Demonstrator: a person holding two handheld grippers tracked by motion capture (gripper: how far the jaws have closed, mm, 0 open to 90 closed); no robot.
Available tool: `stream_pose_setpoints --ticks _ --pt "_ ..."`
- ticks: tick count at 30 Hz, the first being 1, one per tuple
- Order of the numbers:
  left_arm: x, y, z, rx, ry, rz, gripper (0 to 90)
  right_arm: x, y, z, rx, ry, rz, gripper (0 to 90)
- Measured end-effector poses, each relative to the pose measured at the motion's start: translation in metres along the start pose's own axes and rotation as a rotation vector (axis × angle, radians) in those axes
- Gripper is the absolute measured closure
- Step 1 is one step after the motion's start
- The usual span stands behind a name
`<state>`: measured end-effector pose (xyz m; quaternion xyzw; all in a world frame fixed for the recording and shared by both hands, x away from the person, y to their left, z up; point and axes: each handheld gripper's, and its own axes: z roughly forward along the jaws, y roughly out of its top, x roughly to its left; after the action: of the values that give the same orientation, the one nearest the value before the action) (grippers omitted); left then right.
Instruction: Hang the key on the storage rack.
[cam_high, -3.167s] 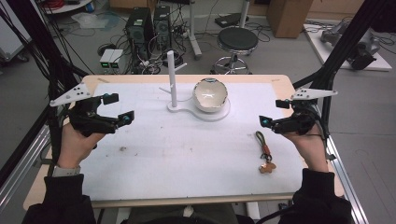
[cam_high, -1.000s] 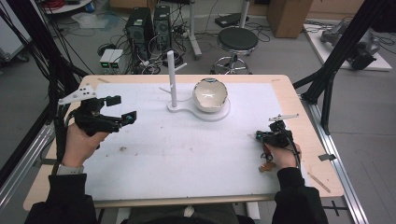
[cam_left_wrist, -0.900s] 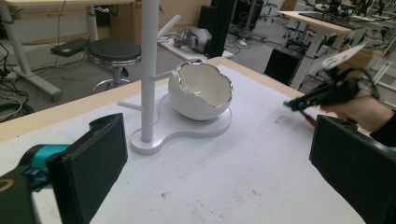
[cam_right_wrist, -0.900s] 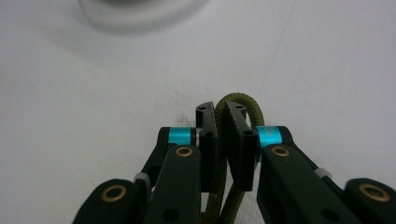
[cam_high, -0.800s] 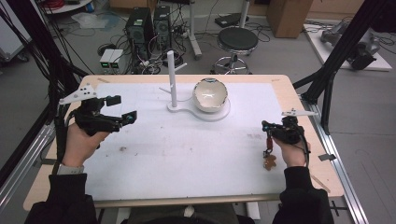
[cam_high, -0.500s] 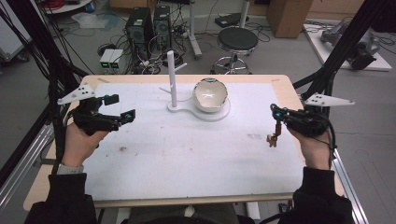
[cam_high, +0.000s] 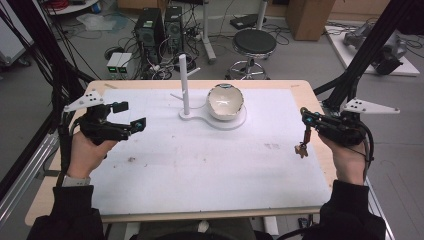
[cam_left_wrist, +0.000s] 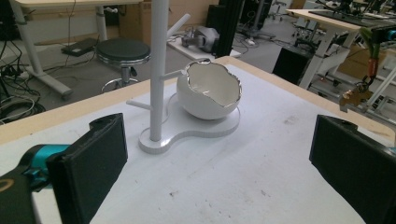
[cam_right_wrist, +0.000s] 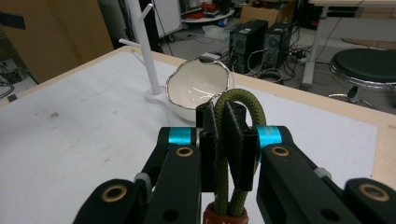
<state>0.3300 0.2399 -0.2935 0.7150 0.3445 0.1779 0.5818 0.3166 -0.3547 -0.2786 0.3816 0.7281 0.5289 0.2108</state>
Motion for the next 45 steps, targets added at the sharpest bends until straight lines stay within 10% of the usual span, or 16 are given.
stream_pose_setpoints --ticks 13,23,27,45 --pt "-0.008 0.002 -0.015 -0.017 0.045 0.030 4.7 0.019 0.016 0.019 -0.047 0.049 -0.020 84.8" --pt "-0.014 -0.003 -0.023 -0.019 0.048 0.034 4.7 0.051 0.036 0.115 0.033 0.117 -0.060 84.8" --pt "-0.017 -0.011 -0.016 0.023 0.040 0.037 4.7 0.064 0.045 0.150 -0.011 0.176 0.002 84.6" --pt "-0.037 -0.023 -0.033 0.063 0.077 0.081 4.7 0.140 0.080 0.268 0.106 0.235 -0.189 84.6"
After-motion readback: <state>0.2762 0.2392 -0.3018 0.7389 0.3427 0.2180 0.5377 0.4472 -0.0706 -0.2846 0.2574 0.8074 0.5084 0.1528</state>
